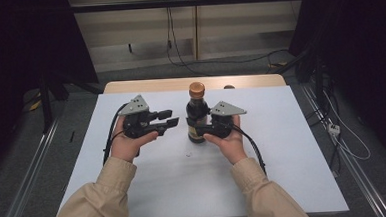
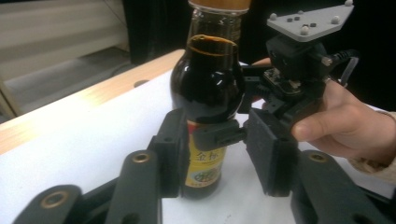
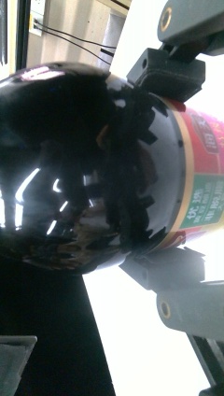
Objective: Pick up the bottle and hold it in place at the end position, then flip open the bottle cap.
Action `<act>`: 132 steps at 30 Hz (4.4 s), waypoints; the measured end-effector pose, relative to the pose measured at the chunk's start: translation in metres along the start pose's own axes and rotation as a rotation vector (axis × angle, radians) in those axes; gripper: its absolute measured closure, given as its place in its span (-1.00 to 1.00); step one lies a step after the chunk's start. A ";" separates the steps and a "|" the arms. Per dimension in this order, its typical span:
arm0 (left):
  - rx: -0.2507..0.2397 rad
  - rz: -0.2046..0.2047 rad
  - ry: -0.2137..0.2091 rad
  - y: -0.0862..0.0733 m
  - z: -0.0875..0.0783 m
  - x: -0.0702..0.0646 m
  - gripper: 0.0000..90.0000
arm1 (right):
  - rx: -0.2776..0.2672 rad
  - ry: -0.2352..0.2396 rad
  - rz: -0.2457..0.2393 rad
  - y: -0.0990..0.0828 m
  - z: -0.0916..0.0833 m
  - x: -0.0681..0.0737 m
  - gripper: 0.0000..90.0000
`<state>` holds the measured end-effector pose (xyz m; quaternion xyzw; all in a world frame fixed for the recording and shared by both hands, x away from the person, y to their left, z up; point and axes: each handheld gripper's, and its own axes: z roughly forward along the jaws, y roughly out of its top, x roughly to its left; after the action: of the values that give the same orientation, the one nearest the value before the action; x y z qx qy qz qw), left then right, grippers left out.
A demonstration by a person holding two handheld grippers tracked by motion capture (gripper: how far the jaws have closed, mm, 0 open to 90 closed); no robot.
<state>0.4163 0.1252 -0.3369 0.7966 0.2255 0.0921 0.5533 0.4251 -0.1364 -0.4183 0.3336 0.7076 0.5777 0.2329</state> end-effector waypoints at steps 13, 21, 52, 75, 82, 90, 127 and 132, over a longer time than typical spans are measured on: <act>0.035 -0.021 -0.037 0.017 0.007 0.004 0.72 | 0.010 -0.004 -0.002 0.001 -0.001 0.001 -0.32; 0.050 -0.030 -0.042 0.023 0.012 0.003 0.91 | 0.011 -0.005 -0.003 0.001 -0.001 0.001 -0.31; 0.048 -0.062 -0.045 0.033 0.019 0.006 1.00 | 0.015 -0.006 0.003 0.001 -0.001 0.001 -0.32; 0.061 -0.014 -0.047 0.069 0.026 0.008 1.00 | 0.029 -0.005 -0.003 0.002 -0.001 0.001 -0.31; 0.072 -0.012 -0.063 0.072 0.028 0.008 1.00 | 0.030 -0.005 0.001 0.002 -0.001 0.001 -0.31; 0.082 0.000 -0.055 0.080 0.030 0.007 1.00 | 0.042 -0.006 0.003 0.003 0.000 0.001 -0.30; 0.130 0.015 -0.004 0.090 0.035 -0.003 1.00 | 0.057 -0.023 0.009 0.003 -0.001 0.001 -0.29; 0.131 0.012 -0.005 0.090 0.037 -0.005 1.00 | 0.057 -0.025 0.015 0.003 -0.002 0.001 -0.29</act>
<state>0.4500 0.0666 -0.2666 0.8326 0.2250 0.0785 0.5000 0.4237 -0.1368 -0.4149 0.3526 0.7182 0.5548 0.2281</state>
